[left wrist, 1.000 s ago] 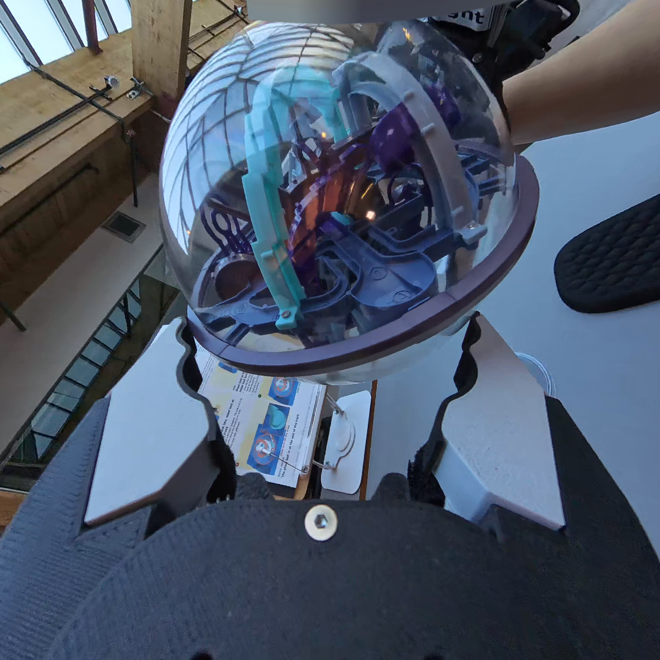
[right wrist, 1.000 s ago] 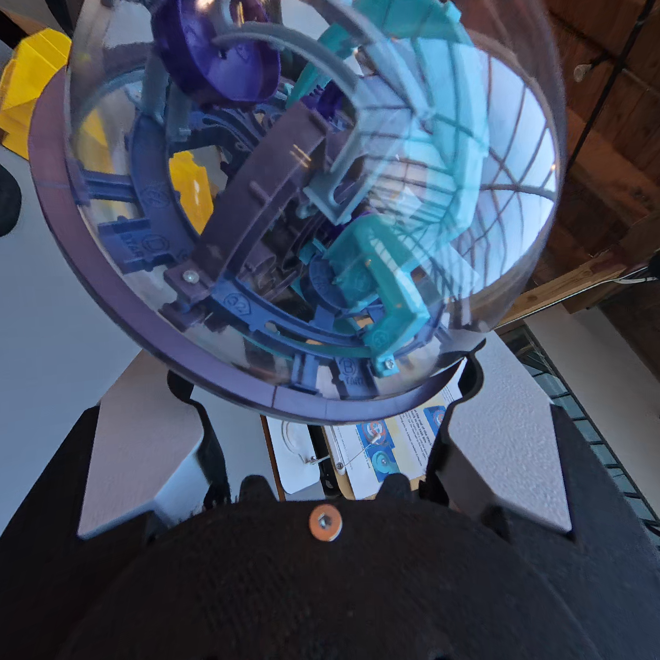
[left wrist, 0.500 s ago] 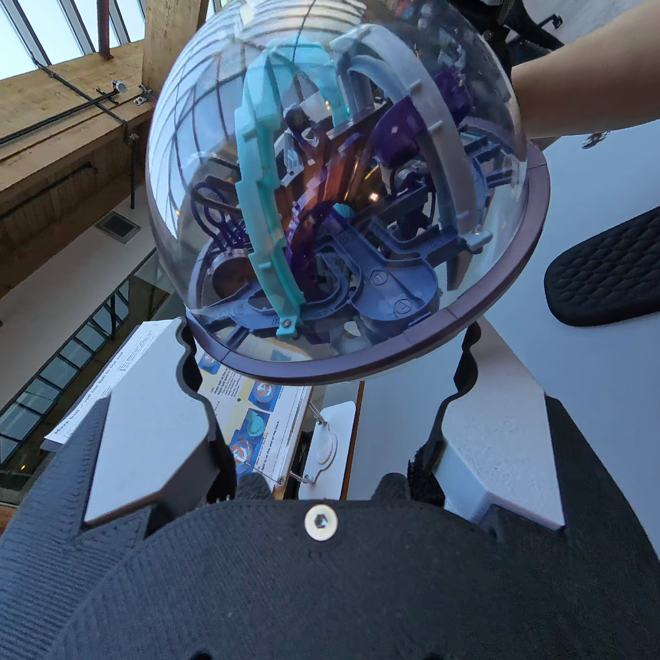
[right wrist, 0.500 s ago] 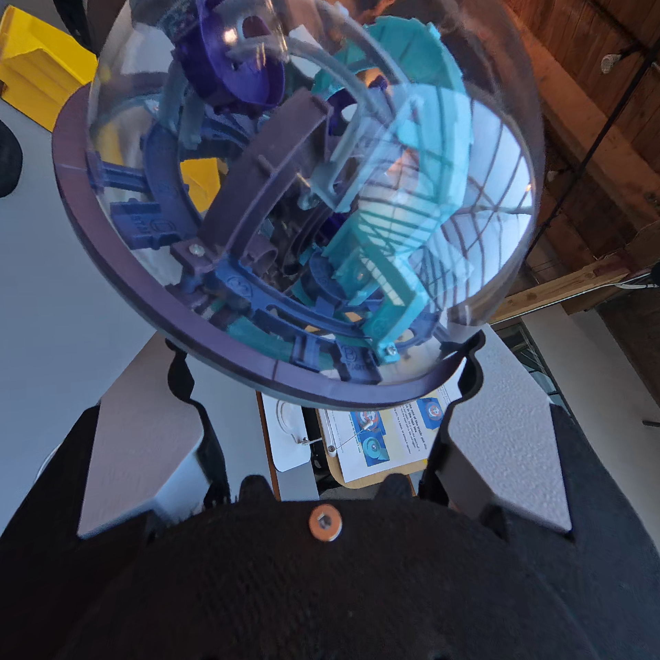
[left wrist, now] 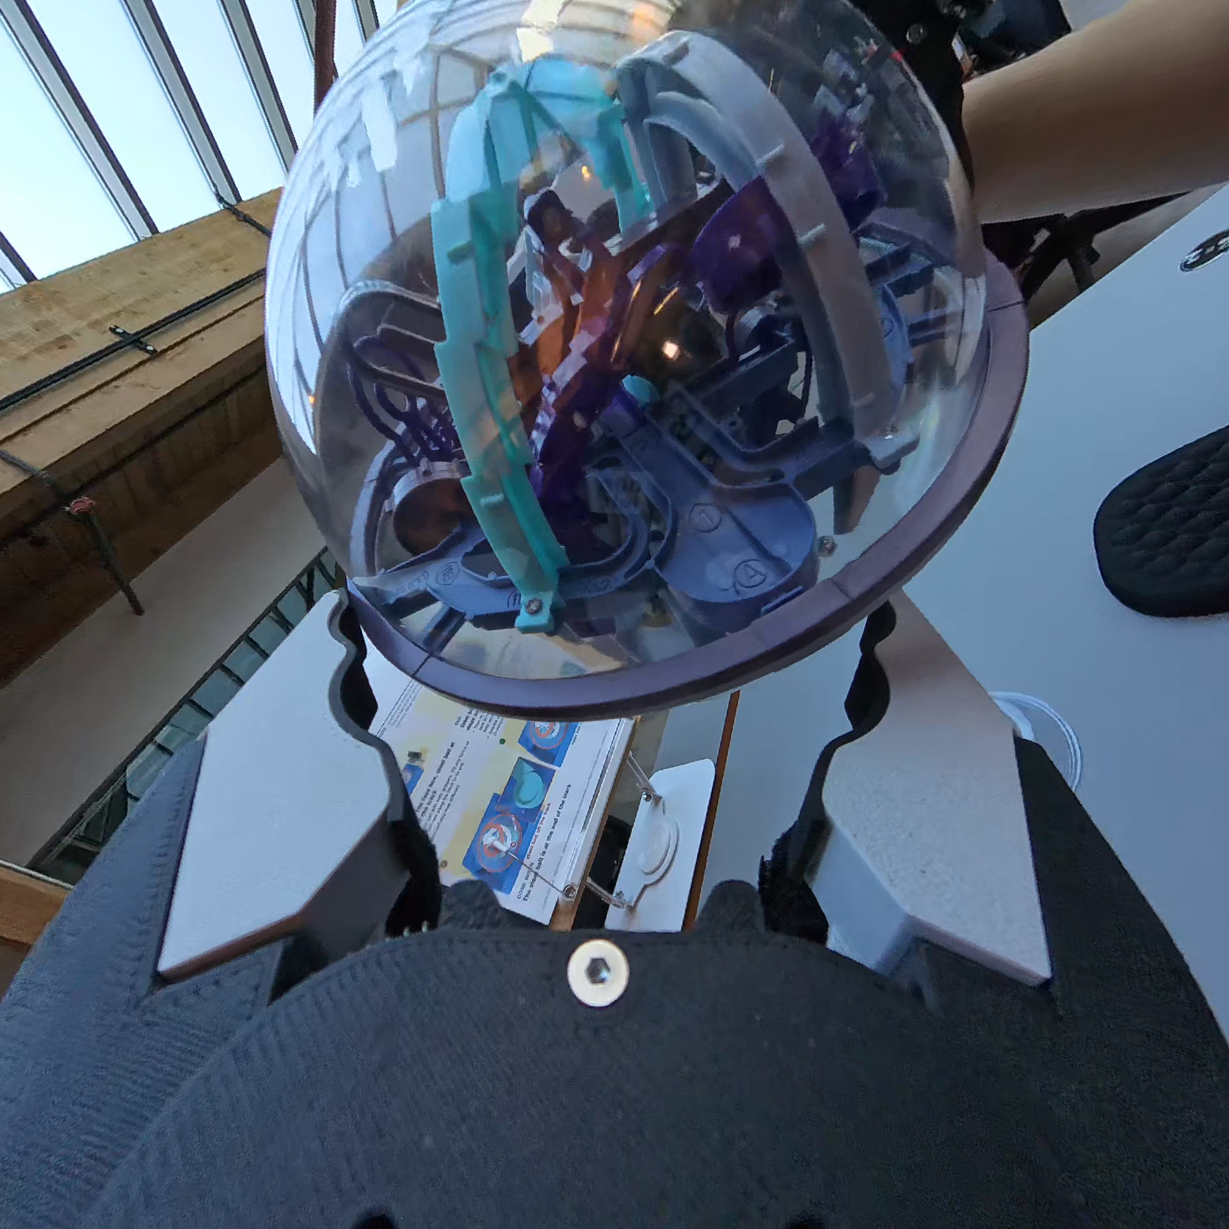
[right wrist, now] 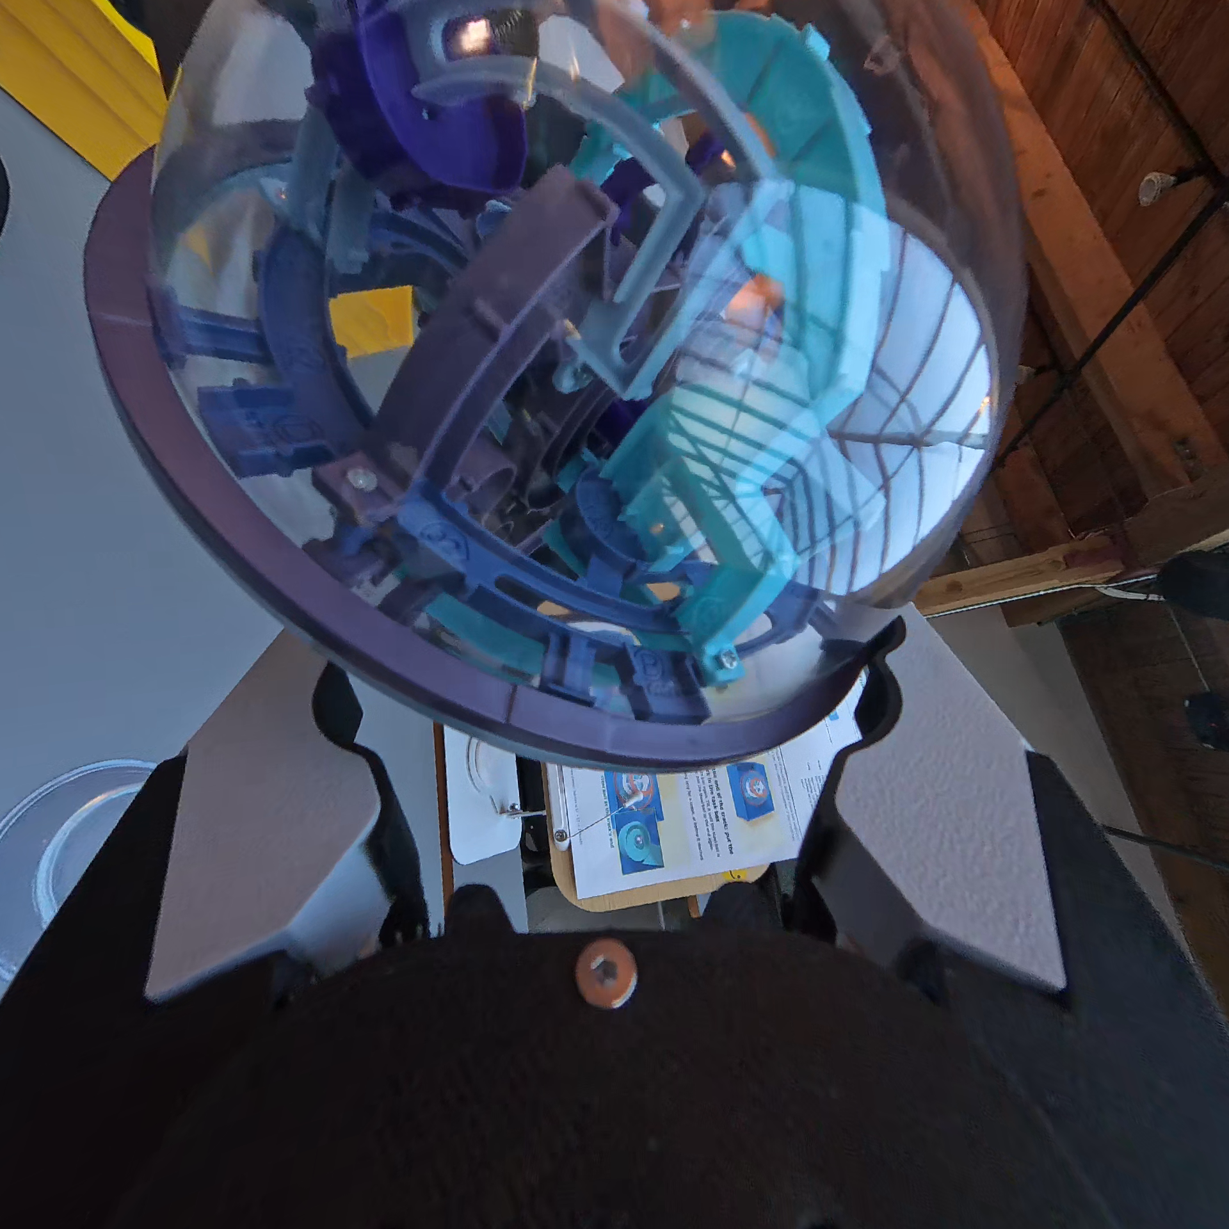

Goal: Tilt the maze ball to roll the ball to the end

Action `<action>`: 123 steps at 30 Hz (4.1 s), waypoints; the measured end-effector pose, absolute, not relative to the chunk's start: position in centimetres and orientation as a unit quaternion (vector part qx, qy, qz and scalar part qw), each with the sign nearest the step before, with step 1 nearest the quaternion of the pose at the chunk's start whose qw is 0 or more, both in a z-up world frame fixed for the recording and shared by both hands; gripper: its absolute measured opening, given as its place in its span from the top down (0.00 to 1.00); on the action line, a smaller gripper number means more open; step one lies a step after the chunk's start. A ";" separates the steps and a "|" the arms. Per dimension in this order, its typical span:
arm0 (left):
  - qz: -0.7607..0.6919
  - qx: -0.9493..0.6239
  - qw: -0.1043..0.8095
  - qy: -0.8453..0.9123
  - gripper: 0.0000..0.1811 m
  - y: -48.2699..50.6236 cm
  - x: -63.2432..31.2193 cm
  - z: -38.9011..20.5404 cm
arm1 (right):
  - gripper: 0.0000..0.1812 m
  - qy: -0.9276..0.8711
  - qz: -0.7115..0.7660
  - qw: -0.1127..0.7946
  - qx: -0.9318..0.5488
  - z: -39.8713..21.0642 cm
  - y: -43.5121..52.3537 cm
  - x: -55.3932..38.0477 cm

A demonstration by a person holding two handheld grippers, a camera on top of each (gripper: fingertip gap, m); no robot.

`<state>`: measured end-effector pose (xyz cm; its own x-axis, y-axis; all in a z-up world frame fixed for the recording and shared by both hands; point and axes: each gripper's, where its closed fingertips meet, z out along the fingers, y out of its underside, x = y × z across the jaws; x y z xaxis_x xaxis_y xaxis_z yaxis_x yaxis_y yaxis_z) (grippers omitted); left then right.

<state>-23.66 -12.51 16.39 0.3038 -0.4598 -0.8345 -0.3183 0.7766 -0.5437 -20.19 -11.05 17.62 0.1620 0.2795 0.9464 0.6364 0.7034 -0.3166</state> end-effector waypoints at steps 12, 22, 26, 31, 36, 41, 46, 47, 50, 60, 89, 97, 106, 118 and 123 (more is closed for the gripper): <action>-0.031 -0.407 0.693 0.594 0.20 -6.7 -21.0 3.9 | 0.16 -0.637 -0.130 0.633 -0.421 4.9 -5.1 -16.9; -0.068 -0.455 0.648 0.606 0.20 -4.0 -17.7 -5.6 | 0.16 -0.630 -0.096 0.597 -0.487 -5.2 -2.2 -13.3; -0.074 -0.473 0.622 0.620 0.20 -3.8 -17.1 -7.2 | 0.16 -0.617 -0.075 0.595 -0.510 -7.0 -2.0 -12.6; -0.086 -0.496 0.599 0.623 0.20 -3.6 -16.8 -8.8 | 0.17 -0.602 -0.049 0.587 -0.539 -9.3 -1.6 -12.1; -0.128 -0.527 0.573 0.614 0.20 -3.1 -16.4 -9.1 | 0.19 -0.595 -0.013 0.562 -0.574 -9.9 -1.2 -11.5; -0.140 -0.534 0.574 0.604 0.20 -2.9 -16.2 -9.1 | 0.20 -0.594 -0.009 0.550 -0.587 -10.2 -1.0 -11.0; -0.161 -0.563 0.563 0.583 0.24 -2.8 -17.1 -9.2 | 0.26 -0.593 0.001 0.546 -0.592 -9.7 -1.9 -10.1; -0.171 -0.566 0.564 0.576 0.27 -2.9 -17.4 -9.0 | 0.26 -0.593 0.008 0.540 -0.597 -9.8 -2.2 -9.8; -0.198 -0.563 0.578 0.557 0.33 -3.6 -18.6 -7.8 | 0.29 -0.595 0.065 0.508 -0.619 -10.4 -3.5 -8.9; -0.332 -0.669 0.527 0.406 0.30 -4.9 -19.9 -4.4 | 0.30 -0.513 0.292 0.465 -0.660 -9.7 -4.0 -8.2; -0.297 -0.706 0.517 0.383 0.39 -3.0 -21.2 -7.7 | 0.35 -0.527 0.257 0.437 -0.682 -9.3 -6.1 -9.1; -0.367 -0.705 0.481 0.370 0.40 -3.6 -21.0 -7.8 | 0.34 -0.442 0.360 0.494 -0.656 -5.8 -4.4 -8.0; -0.354 -0.676 0.478 0.436 0.30 -3.8 -18.3 -9.0 | 0.24 -0.464 0.362 0.500 -0.635 -6.7 -3.5 -10.6; -0.367 -0.657 0.456 0.475 0.33 -3.2 -17.6 -9.8 | 0.35 -0.507 0.294 0.474 -0.658 -8.7 -2.3 -9.2; -0.366 -0.662 0.449 0.475 0.35 -3.5 -17.8 -9.9 | 0.31 -0.531 0.296 0.470 -0.640 -8.2 -2.2 -10.0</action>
